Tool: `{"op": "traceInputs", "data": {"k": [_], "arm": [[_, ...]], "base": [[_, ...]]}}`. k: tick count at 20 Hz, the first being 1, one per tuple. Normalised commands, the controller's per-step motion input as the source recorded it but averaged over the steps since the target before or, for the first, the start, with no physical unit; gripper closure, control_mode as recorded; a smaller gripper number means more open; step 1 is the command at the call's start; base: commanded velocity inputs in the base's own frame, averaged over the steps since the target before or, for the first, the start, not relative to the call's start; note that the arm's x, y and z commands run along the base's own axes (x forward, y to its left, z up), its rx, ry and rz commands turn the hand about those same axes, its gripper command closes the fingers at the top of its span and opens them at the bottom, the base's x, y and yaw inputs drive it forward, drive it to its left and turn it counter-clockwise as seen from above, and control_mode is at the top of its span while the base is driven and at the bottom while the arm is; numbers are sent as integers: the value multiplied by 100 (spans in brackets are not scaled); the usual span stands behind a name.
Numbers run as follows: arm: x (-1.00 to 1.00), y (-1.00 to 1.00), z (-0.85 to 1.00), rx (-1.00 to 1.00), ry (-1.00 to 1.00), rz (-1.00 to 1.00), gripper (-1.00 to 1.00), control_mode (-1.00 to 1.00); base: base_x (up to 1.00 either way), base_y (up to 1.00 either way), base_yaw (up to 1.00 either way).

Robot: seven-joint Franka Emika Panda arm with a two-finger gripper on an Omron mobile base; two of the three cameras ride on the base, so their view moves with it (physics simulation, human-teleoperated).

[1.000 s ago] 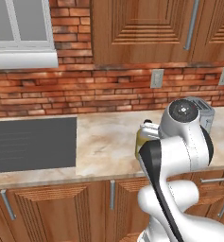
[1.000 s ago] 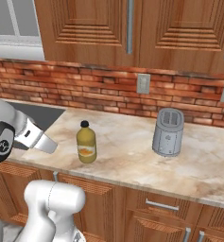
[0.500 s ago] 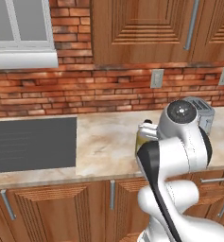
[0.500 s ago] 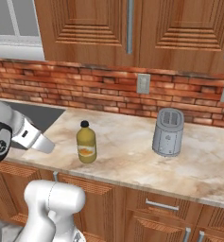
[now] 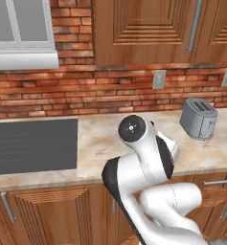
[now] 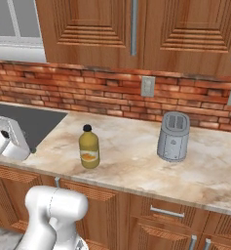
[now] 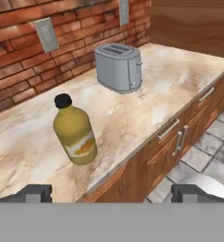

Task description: There is a wine glass and glass cup on the dining counter. Place the wine bottle next to the wine glass and the juice bottle next to the glass cup.

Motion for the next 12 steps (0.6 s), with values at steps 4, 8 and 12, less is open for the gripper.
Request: {"op": "traceInputs", "data": {"k": [4, 8, 12], "arm": [[35, 29, -3, -18, -20, -36, -100, -100], [38, 3, 0, -4, -19, -28, -100, -100], [33, -4, 0, -3, -12, -20, -100, -100]], "base": [[0, 0, 0], [0, 0, 0], [0, 0, 0]]}}
